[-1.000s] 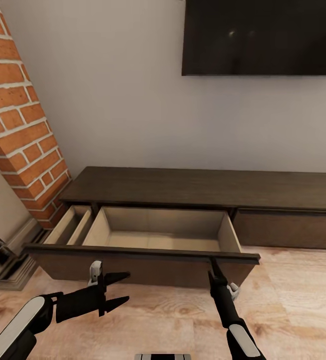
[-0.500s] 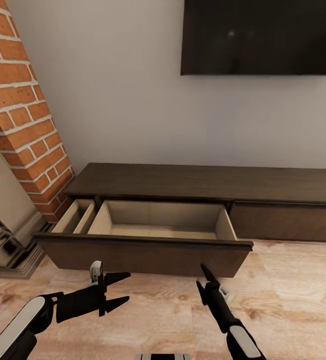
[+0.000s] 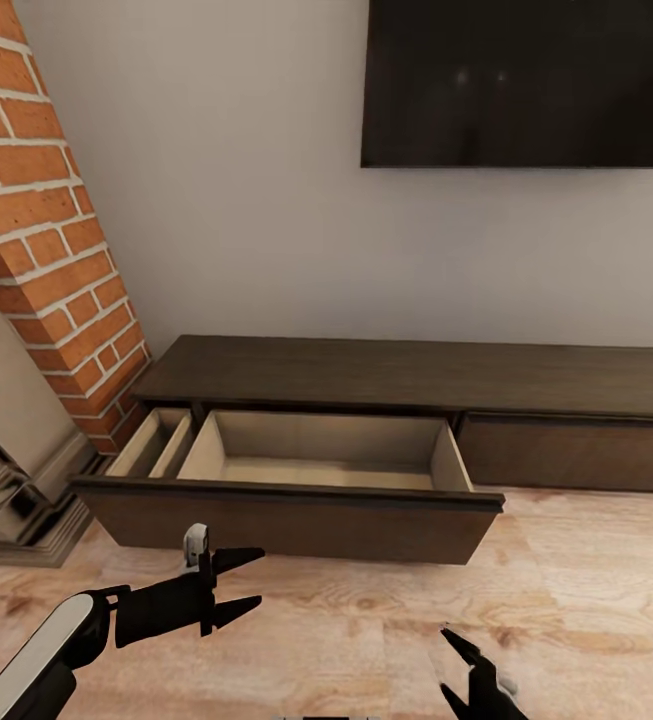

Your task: Place each of the two pumpkins and all three candles from the living room inside a cabinet in the living room (use any cabinet), then make sure every cabinet is closed, and position the cauldron so it is next to a table in the living room.

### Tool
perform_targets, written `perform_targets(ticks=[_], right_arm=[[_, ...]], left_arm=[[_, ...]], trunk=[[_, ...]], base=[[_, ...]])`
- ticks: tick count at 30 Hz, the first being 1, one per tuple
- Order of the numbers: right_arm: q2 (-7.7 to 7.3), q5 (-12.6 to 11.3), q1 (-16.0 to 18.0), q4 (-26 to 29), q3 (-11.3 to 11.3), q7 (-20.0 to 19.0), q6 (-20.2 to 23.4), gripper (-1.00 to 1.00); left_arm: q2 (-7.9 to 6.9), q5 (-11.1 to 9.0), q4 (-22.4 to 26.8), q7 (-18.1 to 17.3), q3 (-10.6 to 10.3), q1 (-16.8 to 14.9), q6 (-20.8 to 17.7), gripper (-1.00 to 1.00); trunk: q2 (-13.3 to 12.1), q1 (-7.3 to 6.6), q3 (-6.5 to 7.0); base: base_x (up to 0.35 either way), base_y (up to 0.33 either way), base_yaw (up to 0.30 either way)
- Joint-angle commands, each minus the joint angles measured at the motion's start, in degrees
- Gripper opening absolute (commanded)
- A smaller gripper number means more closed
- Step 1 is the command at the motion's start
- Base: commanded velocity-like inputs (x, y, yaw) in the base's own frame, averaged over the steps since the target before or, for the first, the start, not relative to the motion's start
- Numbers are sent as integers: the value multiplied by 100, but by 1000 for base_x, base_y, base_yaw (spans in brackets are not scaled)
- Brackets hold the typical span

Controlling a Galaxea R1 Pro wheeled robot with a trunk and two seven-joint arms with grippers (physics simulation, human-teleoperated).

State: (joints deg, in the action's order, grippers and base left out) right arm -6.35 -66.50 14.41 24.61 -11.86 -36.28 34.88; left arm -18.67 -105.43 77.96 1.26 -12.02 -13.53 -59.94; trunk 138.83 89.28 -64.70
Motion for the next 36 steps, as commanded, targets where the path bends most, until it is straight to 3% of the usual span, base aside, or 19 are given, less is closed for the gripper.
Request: perform_targets(ticks=[1,5,8,12,15,18,32,36], right_arm=[[-29,51,-31,-65,27,10,41,100],[-68,704,-82,-255,158,-8,-197,100],[-82,813,-87,-282,150,-38,-260,100],[-106,842,-88,-289,135,-42,-312,100],[-296,842,-88,-298,139,-32,-325,100],[-373,835,-88,-320,134,-29,-331,100],[-400,822,-88,-343,122,16,-374,100],[-394,818,-88,-366,130,-12,-783,100]], left_arm=[[-4,-22,0,14,-9,-2,-6,100],[-5,-21,0,22,-10,-2,-6,100],[-5,-16,0,23,-11,-2,-6,100],[-5,-13,0,23,-11,-2,-6,100],[-3,-13,0,23,-11,-3,-6,100],[2,-12,0,23,-11,-1,-6,100],[3,-12,0,23,-11,-2,-6,100],[4,-12,0,23,-11,-1,-6,100]], trunk=[[-40,-24,14],[-200,-112,86],[-321,-177,140],[-481,-265,212],[-601,-331,266],[-722,-397,320],[-1283,-705,571],[-1444,-792,643]], base=[[0,0,0],[0,0,0],[0,0,0],[0,0,0],[0,0,0],[0,0,0],[0,0,0],[0,0,0]])
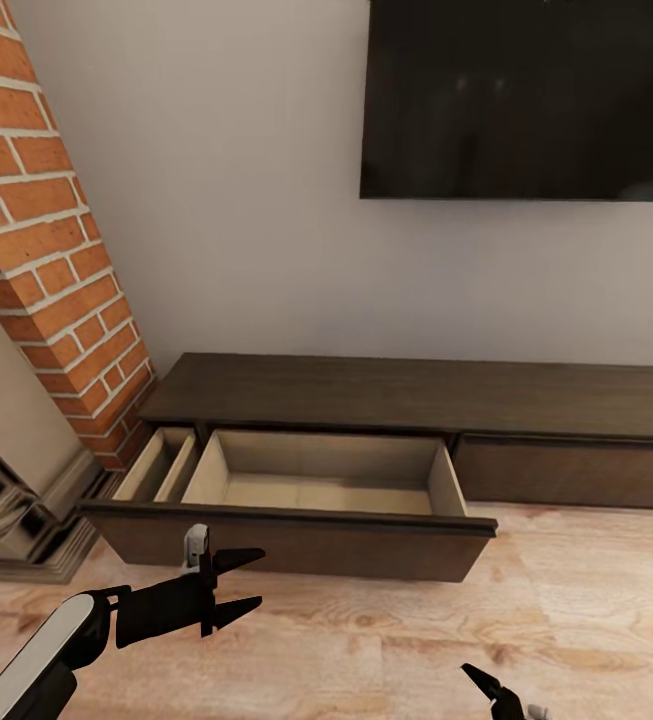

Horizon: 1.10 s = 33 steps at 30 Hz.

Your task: Place each of the two pumpkins and all three candles from the living room inside a cabinet in the living room (use any cabinet), then make sure every cabinet is closed, and position the cauldron so it is next to a table in the living room.

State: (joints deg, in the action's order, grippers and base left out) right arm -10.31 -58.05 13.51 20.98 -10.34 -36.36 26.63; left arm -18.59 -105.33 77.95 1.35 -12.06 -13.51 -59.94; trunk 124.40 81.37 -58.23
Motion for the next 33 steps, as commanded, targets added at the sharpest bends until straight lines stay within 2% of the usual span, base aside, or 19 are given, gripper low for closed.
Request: perform_targets(ticks=[1,14,19,22,23,24,25,31,33], right_arm=[[2,-29,3,-31,-22,-17,-42,100],[3,-22,3,-70,-29,-36,-123,100],[3,-22,3,-76,-30,-30,-129,100],[3,-22,3,-76,-28,-19,-158,100],[3,-22,3,-76,-27,-12,-166,100],[3,-22,3,-76,-29,-1,-172,100],[3,-22,3,-77,-29,3,-175,100],[3,-22,2,-77,-30,14,-184,100],[3,-22,2,-77,-30,14,-184,100]], left_arm=[[-4,-22,1,14,-7,-4,-6,100],[-4,30,-6,48,-2,-3,8,100],[-30,60,-78,98,66,-4,18,100],[-33,74,-91,636,97,-8,28,100],[-32,71,-93,916,104,-9,38,100],[-28,68,-95,1485,135,-10,63,100],[-23,67,-95,1724,165,-11,75,100],[-14,73,-89,2815,300,-14,107,100],[-10,75,-88,3242,415,-18,113,100]], trunk=[[-40,-23,14],[-561,-309,247],[-762,-419,337],[-882,-485,391],[-922,-507,409],[-962,-529,427],[-1002,-551,445],[-1243,-682,553],[-1323,-726,589]], base=[[0,0,0],[0,0,0],[0,0,0],[0,0,0],[0,0,0],[0,0,0],[0,0,0],[0,0,0],[0,0,0]])
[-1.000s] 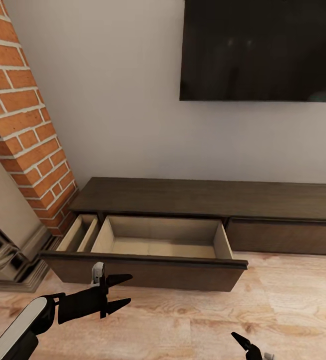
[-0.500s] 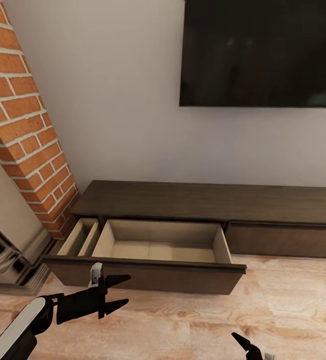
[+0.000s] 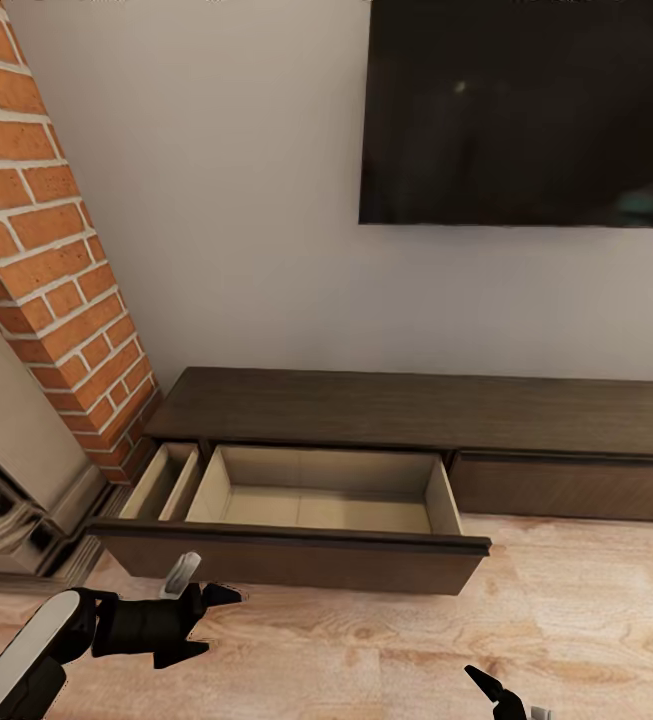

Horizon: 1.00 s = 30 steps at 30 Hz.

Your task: Place each of the two pumpkins and all three candles from the living room inside a cabinet in the living room (use any cabinet), then make sure every cabinet is closed, and position the cauldron so it is next to a table in the living room.

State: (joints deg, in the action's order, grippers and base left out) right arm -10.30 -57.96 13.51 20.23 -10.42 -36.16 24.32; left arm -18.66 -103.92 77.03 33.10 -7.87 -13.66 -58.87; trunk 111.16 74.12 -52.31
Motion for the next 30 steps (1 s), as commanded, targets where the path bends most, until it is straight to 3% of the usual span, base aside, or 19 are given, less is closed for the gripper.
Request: perform_targets(ticks=[1,7,9,11,12,13,15,18,23,26,30], right_arm=[[1,-31,3,-2,-22,-3,47,100],[1,-31,1,-4,-22,4,47,100],[1,-31,2,-3,-22,4,47,100],[4,-29,2,-2,-18,4,33,100],[6,-28,1,-2,-16,4,-2,100],[8,-25,2,-2,-13,4,-90,100],[12,-23,2,-3,-8,4,-192,100],[17,-22,3,-2,-5,4,-250,100],[23,-22,3,-2,1,4,-271,100],[31,-22,1,-2,4,4,-277,100],[24,-22,1,-2,-2,4,-278,100]], left_arm=[[-1,-64,4,244,36,-4,13,100],[3,-20,8,1333,108,-5,235,100],[-2,114,11,1637,109,-5,302,100],[4,445,13,1862,115,-5,335,100],[6,670,13,1921,117,-5,345,100],[9,1039,13,1974,121,-5,359,100],[24,1461,10,2006,124,-5,436,100],[88,1835,-37,2020,89,-5,713,100],[133,2174,-560,1997,23,-5,1217,100],[219,2494,-878,1967,-256,-5,1742,100],[279,3118,-1062,1957,-926,-5,2521,100]], trunk=[[-40,-23,14],[-280,-155,122],[-360,-199,158],[-441,-243,193],[-481,-265,211],[-521,-287,229],[-601,-331,265],[-681,-375,301],[-681,-375,301],[-681,-375,301],[-681,-375,301]], base=[[0,0,0],[0,0,0],[0,0,0],[0,0,0],[0,0,0],[0,0,0],[0,0,0],[0,0,0],[0,0,0],[0,0,0],[0,0,0]])
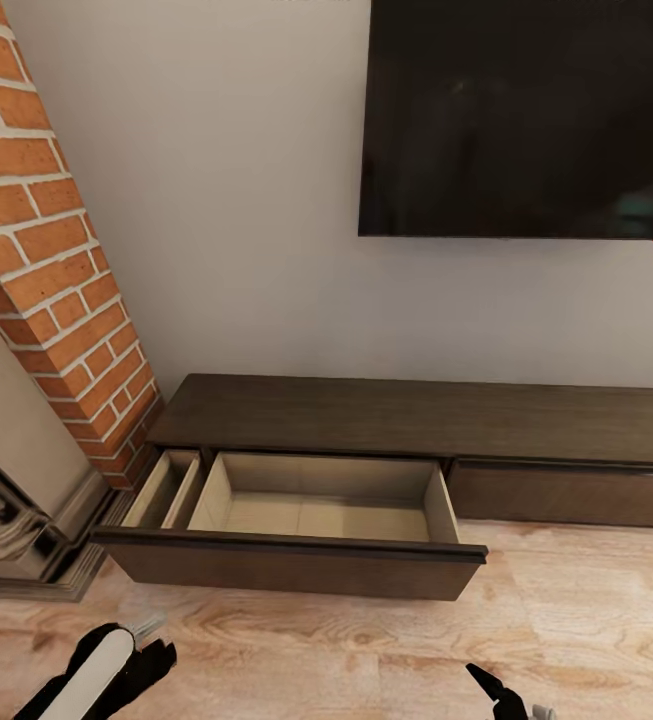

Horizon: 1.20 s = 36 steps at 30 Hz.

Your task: Place each of the two pumpkins and all three candles from the living room inside a cabinet in the living room (use any cabinet), then make sure every cabinet is closed, and position the cauldron so it is next to a table in the living room.

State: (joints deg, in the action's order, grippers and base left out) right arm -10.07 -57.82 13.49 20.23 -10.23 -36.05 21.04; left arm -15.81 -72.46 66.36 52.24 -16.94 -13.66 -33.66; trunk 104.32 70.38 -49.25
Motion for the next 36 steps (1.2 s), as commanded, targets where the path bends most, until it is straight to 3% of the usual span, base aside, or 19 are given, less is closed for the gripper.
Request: perform_targets(ticks=[1,3,6,9,16,22,36], right_arm=[[-1,-37,2,-2,-22,-7,49,100],[2,-32,4,-2,-19,-7,46,100],[11,-29,4,-2,-12,-7,42,100],[26,-28,0,0,0,-7,-52,100],[47,-25,2,-2,11,-7,-133,100],[41,-24,4,0,12,-7,-135,100],[40,-26,4,2,12,-7,-136,100]], left_arm=[[7,81,-20,41,-181,-5,193,100],[27,232,-97,43,-570,-5,590,100],[67,288,-377,43,-702,-5,810,100],[315,314,-545,41,-817,-5,918,100],[397,335,-579,43,-903,-5,940,100],[401,491,-580,49,-1071,-5,952,100],[403,521,-580,53,-1082,-5,958,100]], trunk=[[2,-1,-5],[2,-1,-5],[2,-1,-5],[2,-1,-5],[2,-1,-5],[2,-1,-5],[2,-1,-5]], base=[[0,0,0],[-66,0,16],[-155,0,61],[-48,-54,184],[-4,-247,269],[30,-276,280],[-37,-23,281]])
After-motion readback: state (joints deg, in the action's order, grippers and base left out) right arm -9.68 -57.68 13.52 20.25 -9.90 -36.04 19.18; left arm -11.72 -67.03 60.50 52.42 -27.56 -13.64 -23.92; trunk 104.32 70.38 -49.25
